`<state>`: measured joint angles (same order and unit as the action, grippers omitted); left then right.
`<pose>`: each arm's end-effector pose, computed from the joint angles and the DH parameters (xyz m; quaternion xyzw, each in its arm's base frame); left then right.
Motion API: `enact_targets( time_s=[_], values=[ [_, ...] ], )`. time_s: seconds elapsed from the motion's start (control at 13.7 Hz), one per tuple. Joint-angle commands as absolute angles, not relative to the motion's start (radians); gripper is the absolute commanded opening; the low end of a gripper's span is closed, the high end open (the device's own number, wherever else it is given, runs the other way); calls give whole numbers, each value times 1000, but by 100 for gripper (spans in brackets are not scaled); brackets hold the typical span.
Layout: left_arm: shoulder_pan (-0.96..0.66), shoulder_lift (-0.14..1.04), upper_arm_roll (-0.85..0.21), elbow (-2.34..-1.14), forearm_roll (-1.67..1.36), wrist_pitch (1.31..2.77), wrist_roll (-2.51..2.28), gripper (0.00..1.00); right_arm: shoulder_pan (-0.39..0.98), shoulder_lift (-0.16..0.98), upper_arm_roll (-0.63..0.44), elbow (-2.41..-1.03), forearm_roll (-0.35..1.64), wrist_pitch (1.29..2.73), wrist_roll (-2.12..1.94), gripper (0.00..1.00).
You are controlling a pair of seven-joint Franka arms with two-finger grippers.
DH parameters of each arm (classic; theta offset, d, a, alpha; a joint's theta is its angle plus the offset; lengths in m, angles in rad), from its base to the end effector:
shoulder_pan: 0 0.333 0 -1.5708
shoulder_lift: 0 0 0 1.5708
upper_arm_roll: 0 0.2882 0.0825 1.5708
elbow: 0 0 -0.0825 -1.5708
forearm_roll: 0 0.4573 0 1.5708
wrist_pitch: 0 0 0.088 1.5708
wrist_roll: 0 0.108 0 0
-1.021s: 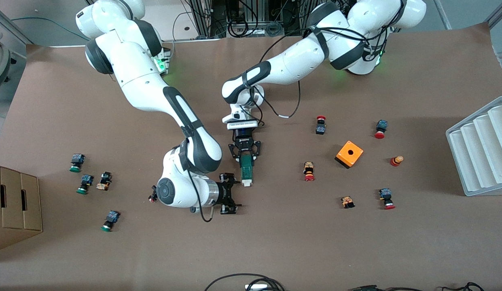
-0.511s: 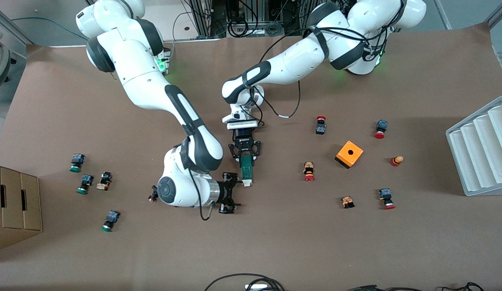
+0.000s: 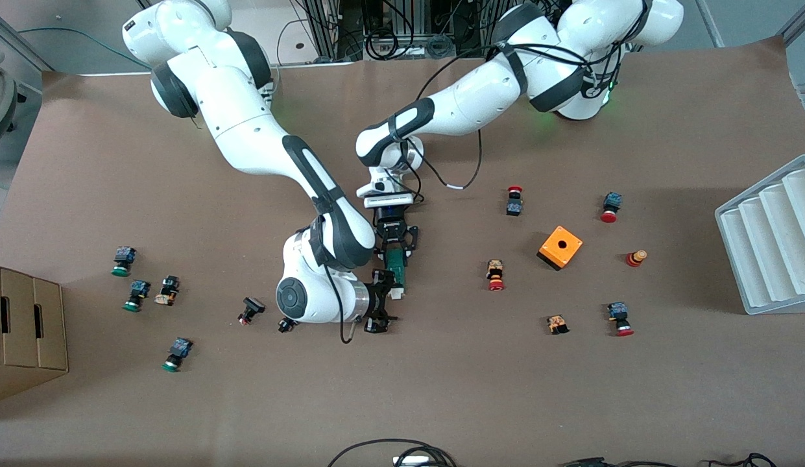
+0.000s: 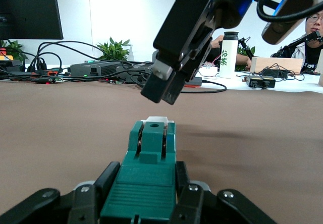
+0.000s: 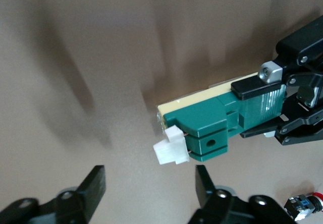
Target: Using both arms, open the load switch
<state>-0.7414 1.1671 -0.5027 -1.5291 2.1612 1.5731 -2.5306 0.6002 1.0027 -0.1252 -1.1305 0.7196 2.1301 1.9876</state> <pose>0.3285 -0.6005 -0.0295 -0.7508 -0.0521 -0.6582 0.0193 0.6948 0.4211 0.1464 -0.5858 0.7713 0.2338 0.0856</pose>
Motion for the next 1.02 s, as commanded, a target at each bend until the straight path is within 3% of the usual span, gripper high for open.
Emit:
enact_targets(
  time_s=[0.0,0.36,0.95],
  values=[
    [-753,1216,-505,-1500,2180,1589,-2549,51,606,1011,-137,-1120,755,2128,2014,74],
    [-753,1216,-505,-1500,2178,1588,-2551,51,603,1012,-138,-1120,755,2097,2025,64],
    [-753,1221,-505,-1500,2178,1588,-2566,52,595,1026,-132,-1118,756,2077,2077,58]
  ],
)
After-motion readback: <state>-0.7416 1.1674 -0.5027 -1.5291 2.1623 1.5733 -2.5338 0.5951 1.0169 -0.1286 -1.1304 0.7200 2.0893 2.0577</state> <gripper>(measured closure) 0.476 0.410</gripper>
